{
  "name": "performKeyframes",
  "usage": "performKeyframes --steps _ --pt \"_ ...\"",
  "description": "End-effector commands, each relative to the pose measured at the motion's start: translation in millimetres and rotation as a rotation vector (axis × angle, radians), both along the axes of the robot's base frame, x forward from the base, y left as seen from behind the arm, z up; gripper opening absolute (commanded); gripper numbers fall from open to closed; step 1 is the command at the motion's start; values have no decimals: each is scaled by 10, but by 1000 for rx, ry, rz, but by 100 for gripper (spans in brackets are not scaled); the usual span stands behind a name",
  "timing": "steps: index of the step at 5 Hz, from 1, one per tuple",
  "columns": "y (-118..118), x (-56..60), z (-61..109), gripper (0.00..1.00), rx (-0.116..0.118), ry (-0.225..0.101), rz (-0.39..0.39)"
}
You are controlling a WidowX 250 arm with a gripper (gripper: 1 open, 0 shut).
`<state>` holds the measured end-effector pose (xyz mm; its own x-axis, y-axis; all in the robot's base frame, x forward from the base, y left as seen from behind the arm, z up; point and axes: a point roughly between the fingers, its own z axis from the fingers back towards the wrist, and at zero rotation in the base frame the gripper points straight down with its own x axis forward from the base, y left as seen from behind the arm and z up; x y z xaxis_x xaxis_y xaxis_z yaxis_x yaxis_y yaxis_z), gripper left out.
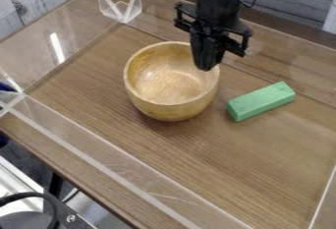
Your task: Put the green block in the brown bowl
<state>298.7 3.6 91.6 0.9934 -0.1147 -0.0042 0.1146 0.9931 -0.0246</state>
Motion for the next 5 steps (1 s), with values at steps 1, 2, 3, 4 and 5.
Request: performKeyframes --steps 1,2,3,4,5 --pt "-101 136 170 100 -4 -77 -45" --pt "-224 161 133 100 -10 -76 -123" --pt "-385 191 64 100 -18 -74 -221" --pt "-537 239 -37 100 -23 -67 -295" --pt "-653 315 -120 100 -22 -63 -338"
